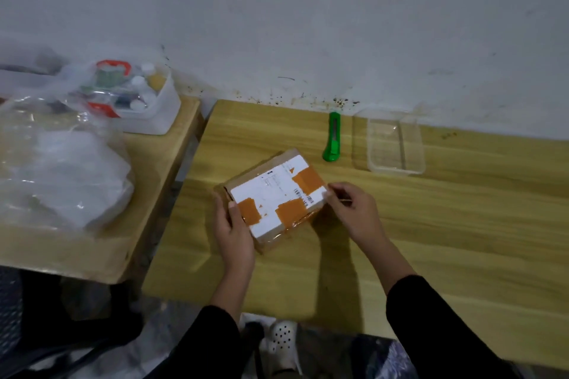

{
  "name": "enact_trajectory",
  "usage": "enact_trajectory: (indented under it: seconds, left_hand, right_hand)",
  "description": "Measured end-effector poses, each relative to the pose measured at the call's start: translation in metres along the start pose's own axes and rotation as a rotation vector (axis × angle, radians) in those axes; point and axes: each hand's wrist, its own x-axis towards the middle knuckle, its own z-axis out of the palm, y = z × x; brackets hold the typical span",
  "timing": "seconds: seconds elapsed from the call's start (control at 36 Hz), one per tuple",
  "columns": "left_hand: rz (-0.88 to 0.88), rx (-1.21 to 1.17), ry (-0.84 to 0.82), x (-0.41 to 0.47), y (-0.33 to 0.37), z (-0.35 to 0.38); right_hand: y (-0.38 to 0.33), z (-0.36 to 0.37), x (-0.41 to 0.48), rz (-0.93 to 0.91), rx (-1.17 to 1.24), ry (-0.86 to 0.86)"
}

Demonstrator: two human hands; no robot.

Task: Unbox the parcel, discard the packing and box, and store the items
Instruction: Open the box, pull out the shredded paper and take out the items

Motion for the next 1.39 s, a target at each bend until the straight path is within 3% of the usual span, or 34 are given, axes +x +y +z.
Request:
enact_trajectory:
  seconds: [0.11, 0.22, 0.39, 0.67, 0.83, 1.03, 1.14, 1.39]
  left_hand:
    - [-0.005, -0.005, -0.047, -0.022, 0.000, 0.000]
    - [-0.003, -0.009, -0.119, -0.036, -0.006, 0.003]
    - [-0.052, -0.042, -0.176, -0.033, -0.008, 0.003]
    - [-0.118, -0.059, -0.350, -0.014, -0.010, -0.008]
    - [-0.175, -0.146, -0.336, -0.013, -0.010, -0.009]
    - [-0.164, -0.142, -0.319, -0.014, -0.008, -0.005]
    - [-0.071, -0.039, -0.298, -0.017, -0.005, 0.000]
    - [0.280, 0.173, -0.344, -0.005, 0.035, 0.025]
  right_hand:
    - [0.017, -0.014, -0.037, -0.062, -0.063, 0.043]
    - [0.025, -0.031, -0.058, -0.296, -0.183, 0.115]
    - [0.022, -0.036, -0.063, -0.480, -0.300, -0.115]
    - [0.016, -0.031, -0.054, -0.458, -0.269, -0.174]
    - [0.016, -0.024, -0.053, -0.472, -0.402, -0.172]
    - [-0.015, -0.034, -0.048, -0.526, -0.345, -0.056]
    - [-0.045, -0.041, -0.031, -0.516, -0.280, 0.026]
    - [-0.083, -0.041, 0.025, -0.406, -0.123, 0.034]
